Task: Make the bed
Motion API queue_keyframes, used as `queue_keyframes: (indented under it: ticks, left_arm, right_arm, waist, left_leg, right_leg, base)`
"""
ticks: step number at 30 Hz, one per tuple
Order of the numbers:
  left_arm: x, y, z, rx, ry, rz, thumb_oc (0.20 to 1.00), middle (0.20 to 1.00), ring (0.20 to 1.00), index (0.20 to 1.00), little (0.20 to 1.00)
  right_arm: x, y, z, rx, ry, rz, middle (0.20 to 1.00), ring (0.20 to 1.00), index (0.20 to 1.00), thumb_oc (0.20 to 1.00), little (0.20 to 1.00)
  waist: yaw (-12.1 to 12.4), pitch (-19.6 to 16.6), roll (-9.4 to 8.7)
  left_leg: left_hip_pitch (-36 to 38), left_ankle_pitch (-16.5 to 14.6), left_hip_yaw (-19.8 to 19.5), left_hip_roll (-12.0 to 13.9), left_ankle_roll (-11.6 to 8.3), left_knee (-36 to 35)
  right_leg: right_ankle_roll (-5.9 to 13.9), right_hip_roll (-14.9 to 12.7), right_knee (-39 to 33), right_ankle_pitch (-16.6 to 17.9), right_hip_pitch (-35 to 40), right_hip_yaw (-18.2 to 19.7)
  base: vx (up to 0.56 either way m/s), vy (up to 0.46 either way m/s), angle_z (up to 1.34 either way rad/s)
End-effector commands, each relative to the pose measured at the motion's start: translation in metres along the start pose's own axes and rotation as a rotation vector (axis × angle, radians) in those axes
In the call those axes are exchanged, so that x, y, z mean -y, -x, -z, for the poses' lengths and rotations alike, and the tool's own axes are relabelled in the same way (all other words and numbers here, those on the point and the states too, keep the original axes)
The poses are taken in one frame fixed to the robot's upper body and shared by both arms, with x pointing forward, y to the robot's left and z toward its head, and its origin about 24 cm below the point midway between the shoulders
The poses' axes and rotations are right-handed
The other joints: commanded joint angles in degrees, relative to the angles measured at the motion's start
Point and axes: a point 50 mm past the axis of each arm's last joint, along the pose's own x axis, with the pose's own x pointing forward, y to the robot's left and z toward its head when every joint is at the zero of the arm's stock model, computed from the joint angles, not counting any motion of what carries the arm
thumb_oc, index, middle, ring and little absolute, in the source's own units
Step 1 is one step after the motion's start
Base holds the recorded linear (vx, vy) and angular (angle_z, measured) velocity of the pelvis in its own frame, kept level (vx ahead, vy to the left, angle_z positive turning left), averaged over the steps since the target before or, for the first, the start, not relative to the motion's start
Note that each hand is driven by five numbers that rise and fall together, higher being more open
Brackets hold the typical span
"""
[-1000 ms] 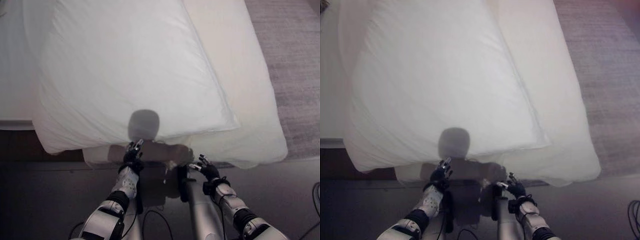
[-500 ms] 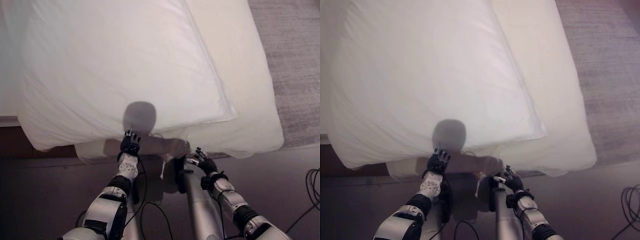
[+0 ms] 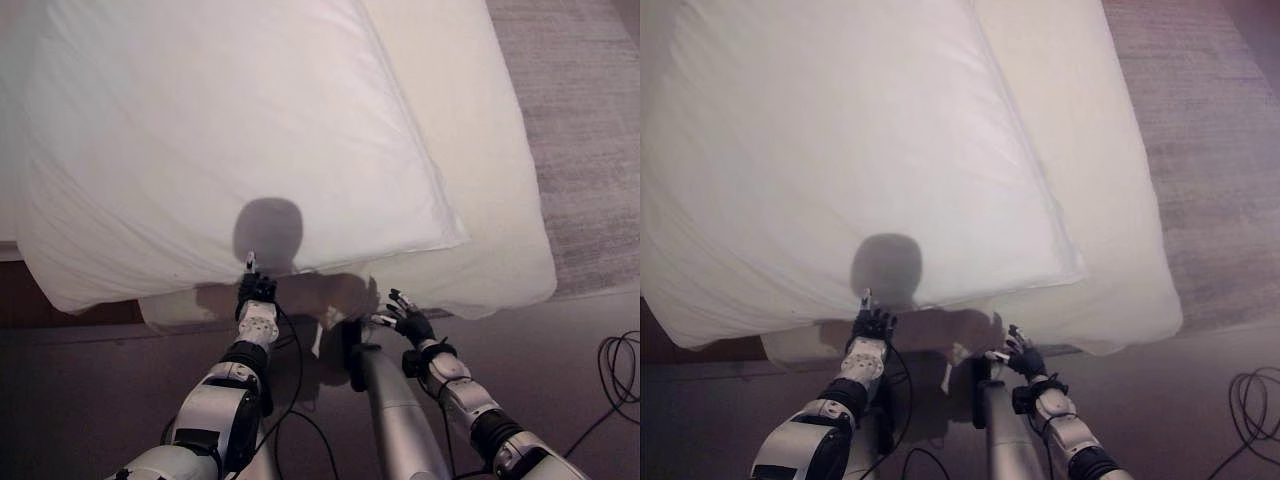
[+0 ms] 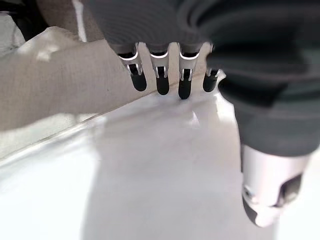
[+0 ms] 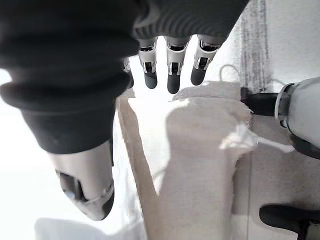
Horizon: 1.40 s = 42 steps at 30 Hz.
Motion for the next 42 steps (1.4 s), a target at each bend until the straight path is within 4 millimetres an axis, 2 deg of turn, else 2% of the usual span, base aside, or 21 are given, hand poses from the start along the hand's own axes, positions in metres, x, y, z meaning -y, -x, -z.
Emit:
queue_keyframes:
  ticks: [1,8,12,18,23,28,37,41,42]
  left_arm:
    - [0.006,-0.001,0.002,0.006,0.029,-0.036,1.000,1.000,1.000,1.000,1.000]
    - [0.012,0.002,0.004,0.012,0.023,-0.012,1.000,1.000,1.000,1.000,1.000]
    - [0.015,0.010,0.010,0.038,0.033,0.049,1.000,1.000,1.000,1.000,1.000]
    - [-0.002,0.018,0.016,0.033,-0.019,0.109,1.000,1.000,1.000,1.000,1.000]
    - [-0.022,0.020,0.013,0.031,-0.045,0.126,1.000,1.000,1.000,1.000,1.000]
    - [-0.026,0.016,0.006,0.040,-0.050,0.142,1.000,1.000,1.000,1.000,1.000]
    - [-0.013,0.008,-0.003,0.071,-0.043,0.111,1.000,1.000,1.000,1.000,1.000]
    - [-0.003,0.005,-0.009,0.095,-0.031,0.104,1.000,1.000,1.000,1.000,1.000]
    - [0.005,0.005,-0.012,0.105,-0.034,0.120,1.000,1.000,1.000,1.000,1.000]
  right_arm:
    - [-0.003,0.005,-0.003,0.054,0.029,-0.022,1.000,1.000,1.000,1.000,1.000]
    - [-0.003,0.005,-0.004,0.060,0.015,-0.009,1.000,1.000,1.000,1.000,1.000]
    - [-0.001,0.007,-0.007,0.086,-0.009,0.018,1.000,1.000,1.000,1.000,1.000]
    - [0.004,0.010,-0.008,0.107,-0.039,0.057,1.000,1.000,1.000,1.000,1.000]
    - [0.007,0.012,-0.009,0.121,-0.050,0.081,1.000,1.000,1.000,1.000,1.000]
    - [0.005,0.010,-0.011,0.130,-0.047,0.074,1.000,1.000,1.000,1.000,1.000]
    - [-0.001,0.007,-0.013,0.131,-0.031,0.041,1.000,1.000,1.000,1.000,1.000]
    - [-0.003,0.007,-0.014,0.129,-0.025,0.024,1.000,1.000,1.000,1.000,1.000]
    - [-0.004,0.007,-0.014,0.130,-0.021,0.018,1.000,1.000,1.000,1.000,1.000]
  waist:
    - [-0.5,-2.3,1.77]
    - [-0.2,-1.7,1.82]
    - [0.5,-0.7,2.21]
    - [2.0,1.4,2.41]
    - [3.0,3.2,2.59]
    - [3.2,3.7,2.34]
    - [2.3,3.7,1.44]
    - [1.7,3.4,1.06]
    - [1.4,3.1,0.95]
  left_leg:
    - [-3.8,2.2,1.4,-0.7,1.74,-0.9]
    - [-4.4,2.6,1.4,-0.7,1.75,-1.1]
    - [-4.2,3.1,1.1,-1.1,1.99,-1.9]
    - [-3.2,3.7,0.9,-2.0,2.32,-2.9]
    - [-2.7,3.7,0.9,-2.4,2.60,-3.2]
    - [-2.8,3.5,1.0,-2.5,2.83,-3.1]
    - [-4.1,3.0,1.5,-2.1,2.97,-2.0]
    - [-5.1,2.7,1.7,-1.8,2.93,-1.1]
    - [-5.5,2.5,1.7,-1.7,2.94,-0.9]
  right_leg:
    - [2.15,0.8,-4.1,2.5,1.3,-2.5]
    - [2.25,0.6,-4.4,2.9,0.9,-2.8]
    - [2.33,0.3,-5.0,3.2,1.3,-3.1]
    - [2.47,-0.1,-5.8,3.6,2.3,-3.4]
    - [2.56,-0.3,-5.8,3.4,2.9,-3.6]
    - [2.62,-0.3,-5.7,3.4,2.5,-3.4]
    - [2.82,-0.3,-4.8,3.5,0.9,-3.0]
    - [2.82,-0.2,-4.3,3.4,0.0,-2.8]
    - [2.88,-0.2,-4.2,3.4,-0.4,-2.6]
  base:
    - [0.00,0.000,0.00]
    - [0.00,0.000,0.00]
    - [-0.01,-0.007,0.04]
    - [0.00,-0.006,0.02]
    - [-0.01,0.000,0.08]
    - [0.00,0.007,0.05]
    - [0.00,0.000,0.00]
    - [0.00,0.000,0.00]
    - [0.00,0.000,0.00]
